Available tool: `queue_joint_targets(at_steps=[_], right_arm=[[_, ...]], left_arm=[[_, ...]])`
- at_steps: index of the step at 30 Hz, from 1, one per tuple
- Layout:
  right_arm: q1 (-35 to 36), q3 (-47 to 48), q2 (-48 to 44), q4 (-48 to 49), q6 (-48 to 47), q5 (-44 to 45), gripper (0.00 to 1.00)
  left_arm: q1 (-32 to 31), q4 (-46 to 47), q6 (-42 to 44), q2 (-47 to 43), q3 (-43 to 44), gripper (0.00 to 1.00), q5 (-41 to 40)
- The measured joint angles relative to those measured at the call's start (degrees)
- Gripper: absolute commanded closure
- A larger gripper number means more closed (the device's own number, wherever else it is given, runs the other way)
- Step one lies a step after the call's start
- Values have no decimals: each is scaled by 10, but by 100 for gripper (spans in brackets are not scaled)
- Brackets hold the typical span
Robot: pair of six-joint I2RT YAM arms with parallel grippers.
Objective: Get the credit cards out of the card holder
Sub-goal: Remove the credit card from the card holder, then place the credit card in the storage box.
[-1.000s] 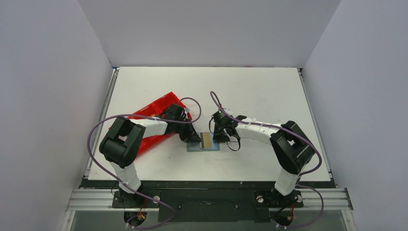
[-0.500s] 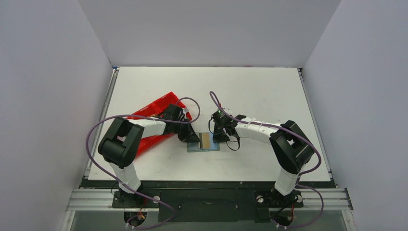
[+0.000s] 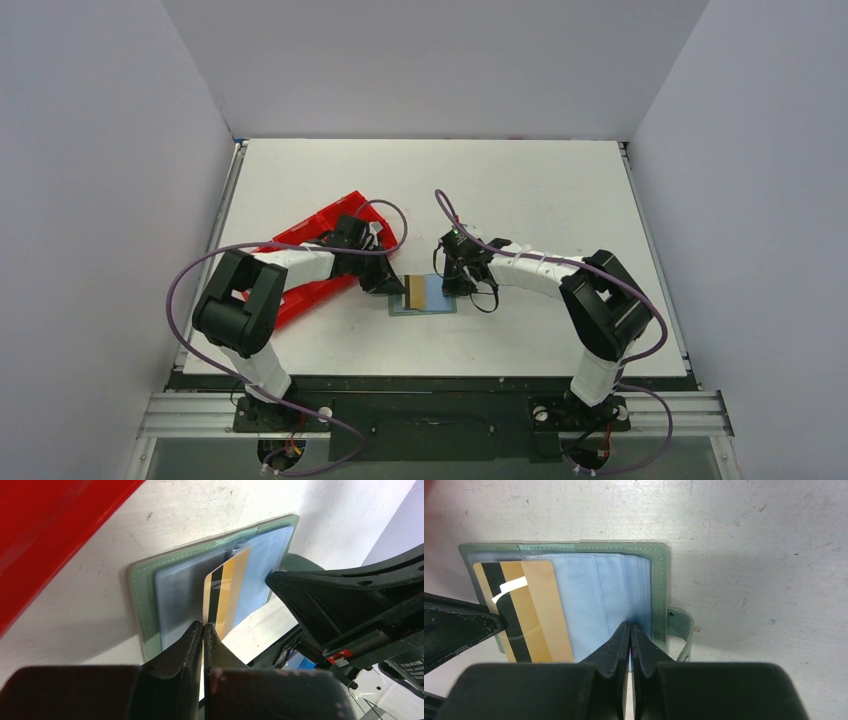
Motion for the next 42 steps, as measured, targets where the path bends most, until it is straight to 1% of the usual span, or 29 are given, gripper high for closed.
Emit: queue_joint_targets(at_steps=[10,19,21,22,23,24,25,26,29,35,37,42], right_arm=[[0,0,0,0,-2,0,100],[-3,1,0,0,-4,-3,100],[-4,2,0,-1,-5,-5,95],[-5,3,0,-2,-6,-7,88],[-6,3,-1,-3,-6,-9,85],[-7,4,-1,-3,-6,-14,77],[-7,7,-1,-4,-6,-17,74],[-7,9,-1,-4,-7,-18,68],[-8,21,-7,-17,-14,-20,56],[-11,78,-50,-38,-21,-34,45],[-13,101,-69,-38,-22,-38,43],[-17,132,-102,-37,-30,-42,43]], left_arm=[[17,-64,42,-39,2,100,-30],[23,-111,67,-85,26,100,-38],[27,-122,70,-93,37,100,-39],[30,-127,70,-99,42,100,-40],[33,-132,70,-104,48,100,-42],[36,-137,70,-110,53,100,-43],[40,-143,70,-118,59,100,-45],[43,-149,70,-127,67,100,-49],[55,-162,69,-146,86,100,-60],[83,-191,70,-182,115,100,-87],[98,-205,70,-190,121,100,-97],[146,-249,70,-209,132,100,-136]])
